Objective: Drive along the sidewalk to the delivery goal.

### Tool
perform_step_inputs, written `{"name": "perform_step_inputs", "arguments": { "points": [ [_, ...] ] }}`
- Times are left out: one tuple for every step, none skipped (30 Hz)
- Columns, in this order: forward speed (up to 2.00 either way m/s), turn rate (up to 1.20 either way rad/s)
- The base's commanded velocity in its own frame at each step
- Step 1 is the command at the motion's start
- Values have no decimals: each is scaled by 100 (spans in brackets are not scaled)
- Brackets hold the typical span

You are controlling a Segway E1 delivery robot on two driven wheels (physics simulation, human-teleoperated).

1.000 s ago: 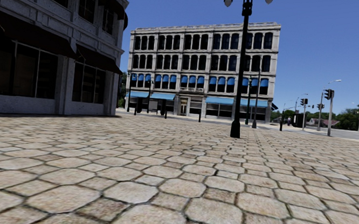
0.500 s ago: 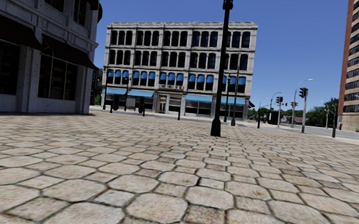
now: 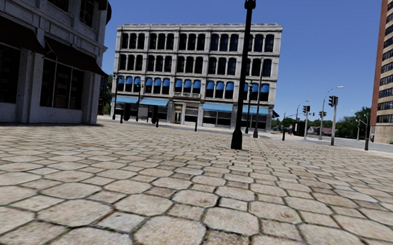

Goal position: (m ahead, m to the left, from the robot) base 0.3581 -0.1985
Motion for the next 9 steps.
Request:
{"name": "perform_step_inputs", "arguments": {
  "points": [
    [0,0],
    [0,0],
    [0,0],
    [0,0],
    [0,0],
    [0,0],
    [0,0],
    [0,0],
    [0,0]
  ]
}}
